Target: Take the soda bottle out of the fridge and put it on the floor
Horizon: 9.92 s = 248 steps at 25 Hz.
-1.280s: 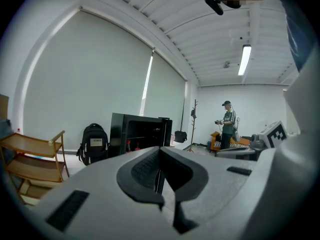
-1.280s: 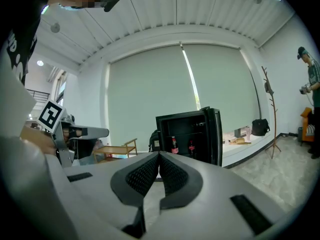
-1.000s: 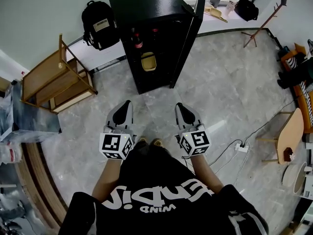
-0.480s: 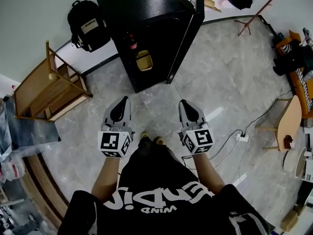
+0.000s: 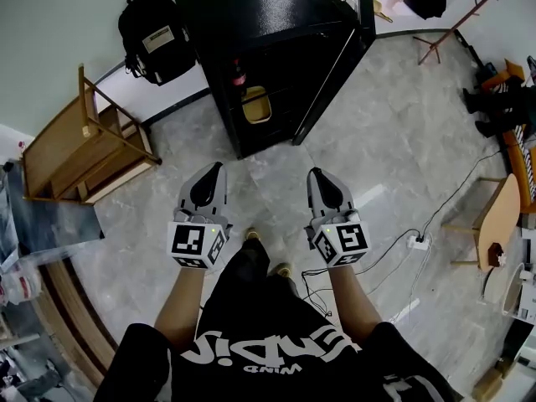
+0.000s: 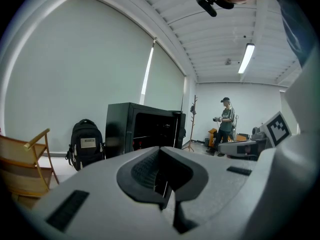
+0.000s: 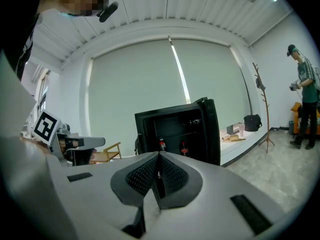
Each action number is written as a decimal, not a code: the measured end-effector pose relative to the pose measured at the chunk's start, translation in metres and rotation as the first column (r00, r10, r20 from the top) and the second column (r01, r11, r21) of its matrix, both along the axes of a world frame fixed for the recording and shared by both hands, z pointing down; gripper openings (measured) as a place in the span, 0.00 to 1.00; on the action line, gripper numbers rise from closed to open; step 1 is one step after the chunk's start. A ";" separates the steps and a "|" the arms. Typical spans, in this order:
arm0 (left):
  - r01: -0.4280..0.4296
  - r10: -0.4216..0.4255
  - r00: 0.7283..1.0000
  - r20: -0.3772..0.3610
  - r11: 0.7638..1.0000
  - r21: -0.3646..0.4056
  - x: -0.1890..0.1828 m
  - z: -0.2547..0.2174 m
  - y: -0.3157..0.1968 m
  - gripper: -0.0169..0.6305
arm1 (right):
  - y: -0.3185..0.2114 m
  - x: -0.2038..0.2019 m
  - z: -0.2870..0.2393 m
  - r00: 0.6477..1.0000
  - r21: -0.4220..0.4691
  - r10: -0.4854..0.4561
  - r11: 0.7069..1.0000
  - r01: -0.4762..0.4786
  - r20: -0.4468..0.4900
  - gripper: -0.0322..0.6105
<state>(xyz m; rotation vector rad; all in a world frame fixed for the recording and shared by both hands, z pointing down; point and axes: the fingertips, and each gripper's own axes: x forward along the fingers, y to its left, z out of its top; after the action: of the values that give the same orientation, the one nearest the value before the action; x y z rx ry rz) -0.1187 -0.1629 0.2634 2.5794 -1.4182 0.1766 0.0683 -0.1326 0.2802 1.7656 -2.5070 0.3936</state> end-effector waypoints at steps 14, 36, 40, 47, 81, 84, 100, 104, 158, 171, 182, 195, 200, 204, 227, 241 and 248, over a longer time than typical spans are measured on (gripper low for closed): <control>0.052 -0.052 0.999 -0.010 0.998 0.043 0.005 0.075 -0.048 0.04 | -0.062 -0.014 0.071 0.998 0.092 -0.058 0.994 0.057 0.012 0.09; 0.081 -0.082 0.996 -0.028 0.997 -0.003 -0.007 0.101 -0.079 0.04 | -0.221 -0.075 0.120 0.963 0.077 -0.267 0.960 0.268 -0.020 0.55; 0.087 -0.087 0.996 -0.021 0.996 -0.013 -0.015 0.111 -0.086 0.04 | -0.269 -0.092 0.145 0.956 0.052 -0.291 0.955 0.293 -0.049 0.55; 0.100 -0.101 0.995 -0.019 0.994 -0.055 -0.034 0.127 -0.092 0.04 | -0.327 -0.122 0.188 0.944 -0.005 -0.309 0.951 0.310 -0.113 0.55; 0.111 -0.113 0.993 -0.018 0.990 -0.093 -0.032 0.156 -0.076 0.04 | -0.350 -0.146 0.206 0.934 -0.015 -0.306 0.951 0.308 -0.186 0.53; 0.095 -0.096 0.995 -0.013 0.992 -0.085 -0.024 0.153 -0.068 0.04 | -0.334 -0.126 0.196 0.948 0.000 -0.268 0.962 0.272 -0.170 0.53; 0.038 -0.042 0.998 -0.057 0.998 -0.059 0.018 0.140 -0.013 0.04 | -0.238 -0.049 0.164 0.971 0.011 -0.175 0.984 0.179 -0.165 0.53; 0.005 -0.008 0.998 -0.067 0.999 -0.045 0.030 0.164 -0.008 0.04 | -0.213 -0.029 0.181 0.969 0.029 -0.180 0.982 0.187 -0.172 0.53; -0.150 0.142 0.986 -0.089 0.984 -0.095 0.082 0.702 0.016 0.04 | -0.113 0.108 0.781 0.985 -0.037 -0.065 0.998 0.060 -0.162 0.53; -0.162 0.153 0.985 -0.073 0.978 -0.135 0.087 0.734 0.026 0.04 | -0.095 0.114 0.816 0.993 -0.038 -0.027 0.999 0.022 -0.117 0.53; -0.156 0.149 0.987 -0.062 0.979 -0.134 0.088 0.737 0.030 0.04 | -0.081 0.112 0.818 0.990 0.007 -0.012 1.000 0.013 -0.139 0.54; -0.162 0.154 0.986 -0.067 0.976 -0.145 0.097 0.712 0.028 0.04 | -0.065 0.119 0.792 0.985 -0.019 -0.005 1.000 0.002 -0.173 0.54; -0.175 0.167 0.984 -0.068 0.975 -0.140 0.101 0.660 0.017 0.04 | -0.061 0.122 0.738 0.985 -0.033 0.004 0.999 -0.010 -0.172 0.54; -0.198 0.194 0.980 -0.040 0.969 -0.147 0.108 0.600 0.014 0.04 | -0.060 0.120 0.667 0.984 -0.036 -0.002 0.999 -0.005 -0.176 0.54; -0.283 0.279 0.959 -0.046 0.951 -0.129 0.096 0.101 0.038 0.04 | -0.003 0.100 0.125 0.991 -0.007 0.098 0.995 -0.099 -0.086 0.54; -0.222 0.219 0.975 -0.042 0.973 -0.070 0.112 0.015 0.052 0.04 | 0.026 0.106 0.010 0.997 0.068 0.030 0.997 -0.025 -0.077 0.09; -0.149 0.147 0.988 -0.038 0.988 -0.048 0.092 -0.009 0.053 0.04 | 0.043 0.121 -0.023 0.996 0.067 0.011 0.998 -0.005 -0.083 0.09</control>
<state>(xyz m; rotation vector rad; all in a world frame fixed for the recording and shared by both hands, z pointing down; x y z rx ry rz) -0.0272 -0.1096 0.2544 2.6329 -1.1950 0.1865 0.1889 -0.0893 0.2576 1.7764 -2.4847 0.2338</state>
